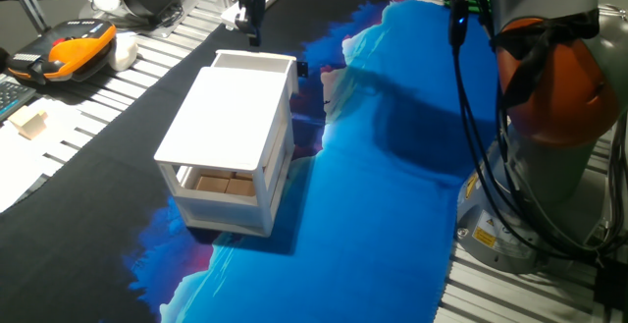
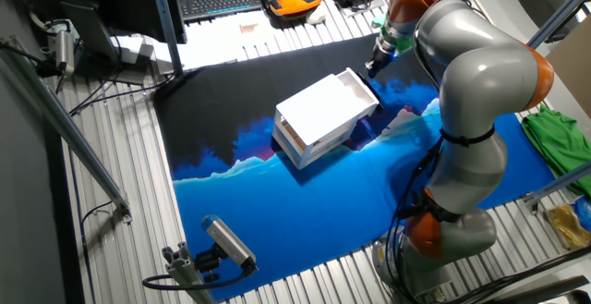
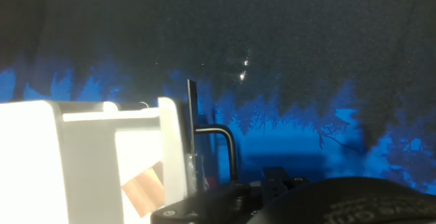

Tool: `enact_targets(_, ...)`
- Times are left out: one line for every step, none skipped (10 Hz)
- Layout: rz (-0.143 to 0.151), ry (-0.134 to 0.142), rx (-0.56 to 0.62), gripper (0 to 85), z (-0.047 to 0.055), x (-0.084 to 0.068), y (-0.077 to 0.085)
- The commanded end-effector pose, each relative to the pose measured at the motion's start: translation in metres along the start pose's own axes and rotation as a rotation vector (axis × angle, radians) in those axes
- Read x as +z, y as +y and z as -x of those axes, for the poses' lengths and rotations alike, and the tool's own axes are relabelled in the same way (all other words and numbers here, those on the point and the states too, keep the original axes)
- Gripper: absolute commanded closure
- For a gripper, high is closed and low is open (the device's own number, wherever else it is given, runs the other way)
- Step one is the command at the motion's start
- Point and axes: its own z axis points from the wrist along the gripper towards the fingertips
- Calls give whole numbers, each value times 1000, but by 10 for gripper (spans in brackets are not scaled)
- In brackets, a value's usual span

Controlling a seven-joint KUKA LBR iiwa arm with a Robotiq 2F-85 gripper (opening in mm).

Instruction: Grasp the handle and close the drawer

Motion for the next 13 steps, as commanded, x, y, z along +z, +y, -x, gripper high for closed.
enact_targets(2,-2,5,850,1,1,1)
enact_targets(5,-6,8,850,1,1,3)
enact_targets(8,-9,10,850,1,2,3)
enact_targets(8,-14,11,850,2,2,4)
enact_targets(9,-14,14,850,2,3,4)
enact_targets(9,-14,14,850,2,2,4)
enact_targets(6,-13,3,850,2,2,4)
enact_targets(6,-13,-3,850,2,2,4)
enact_targets(8,-14,-9,850,2,2,4)
enact_targets(1,-12,-13,850,2,2,4)
enact_targets(-4,-14,-26,850,2,2,4)
enact_targets(-11,-13,-30,850,2,3,5)
enact_targets(-16,-13,-33,850,2,3,5)
